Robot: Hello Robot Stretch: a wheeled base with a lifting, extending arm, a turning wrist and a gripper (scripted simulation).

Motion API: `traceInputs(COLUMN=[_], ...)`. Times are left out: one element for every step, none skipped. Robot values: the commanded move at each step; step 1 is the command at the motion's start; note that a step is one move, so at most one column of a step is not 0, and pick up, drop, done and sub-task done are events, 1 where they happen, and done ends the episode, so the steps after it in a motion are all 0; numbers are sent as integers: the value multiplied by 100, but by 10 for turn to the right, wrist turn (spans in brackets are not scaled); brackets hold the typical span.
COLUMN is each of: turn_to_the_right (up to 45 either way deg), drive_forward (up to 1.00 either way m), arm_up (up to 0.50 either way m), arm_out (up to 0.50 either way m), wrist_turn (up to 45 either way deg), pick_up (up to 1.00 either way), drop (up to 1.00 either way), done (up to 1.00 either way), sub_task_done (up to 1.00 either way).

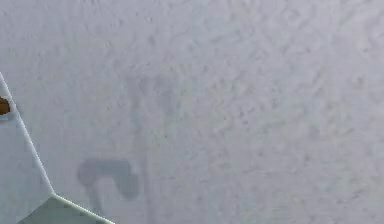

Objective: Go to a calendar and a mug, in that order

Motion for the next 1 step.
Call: traceInputs(turn_to_the_right=[450], drive_forward=[0], arm_up=[0], arm_out=[0], wrist_turn=[0], pick_up=[0], drop=[0], done=[0], sub_task_done=[0])
